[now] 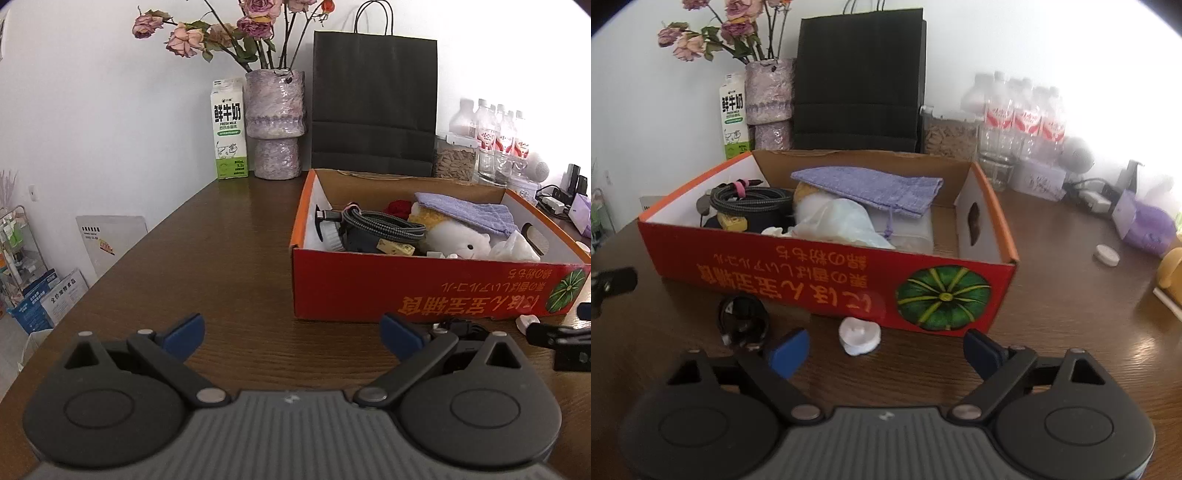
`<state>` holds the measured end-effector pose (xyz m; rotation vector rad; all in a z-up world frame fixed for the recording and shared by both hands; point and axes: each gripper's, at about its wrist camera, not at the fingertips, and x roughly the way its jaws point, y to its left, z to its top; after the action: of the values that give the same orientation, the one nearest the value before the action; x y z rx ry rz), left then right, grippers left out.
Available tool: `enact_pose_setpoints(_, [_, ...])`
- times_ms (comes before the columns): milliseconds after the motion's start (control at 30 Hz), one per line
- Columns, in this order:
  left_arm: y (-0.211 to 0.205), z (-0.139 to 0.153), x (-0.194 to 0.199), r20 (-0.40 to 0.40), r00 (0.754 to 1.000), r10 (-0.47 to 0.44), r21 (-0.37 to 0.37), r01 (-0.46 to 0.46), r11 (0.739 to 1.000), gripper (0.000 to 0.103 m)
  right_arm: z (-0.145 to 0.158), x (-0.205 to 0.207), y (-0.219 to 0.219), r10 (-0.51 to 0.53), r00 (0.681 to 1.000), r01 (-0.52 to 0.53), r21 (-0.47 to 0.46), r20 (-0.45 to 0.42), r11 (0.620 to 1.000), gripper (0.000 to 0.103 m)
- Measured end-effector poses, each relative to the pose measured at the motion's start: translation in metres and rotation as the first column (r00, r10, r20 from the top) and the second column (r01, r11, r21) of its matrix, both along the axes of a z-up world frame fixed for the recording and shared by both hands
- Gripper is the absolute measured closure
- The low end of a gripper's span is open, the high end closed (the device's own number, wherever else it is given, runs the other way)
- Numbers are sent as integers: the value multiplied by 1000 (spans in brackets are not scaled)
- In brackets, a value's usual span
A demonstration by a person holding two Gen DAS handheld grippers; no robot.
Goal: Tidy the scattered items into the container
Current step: 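Withdraw both tools from the box toward the black earphones and white heart piece, then grasp the white heart-shaped piece with the right tool while the left tool grasps the black earphone cable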
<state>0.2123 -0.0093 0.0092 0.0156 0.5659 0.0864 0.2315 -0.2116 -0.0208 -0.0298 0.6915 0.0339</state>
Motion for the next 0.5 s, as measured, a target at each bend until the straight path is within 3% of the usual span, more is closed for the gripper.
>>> enact_pose_setpoints(133, [5,-1,-1,-6,1000,3,-17,-3,1000,0,-4,6,7,1,1000,-1,11,-20,1000,31])
enact_pose_setpoints(200, [6,-2,0,-11,1000,-2,-26,1,1000,0,-6,9,10,-2,1000,2,13,-28,1000,43])
enact_pose_setpoints(333, [5,-7,3,-26,1000,-10,-30,9,1000,0,-8,12,13,-2,999,3,26,-35,1000,49])
enact_pose_setpoints(500, [0,-10,6,-39,999,-16,-24,15,1000,0,-7,12,15,-4,1000,6,35,-31,999,71])
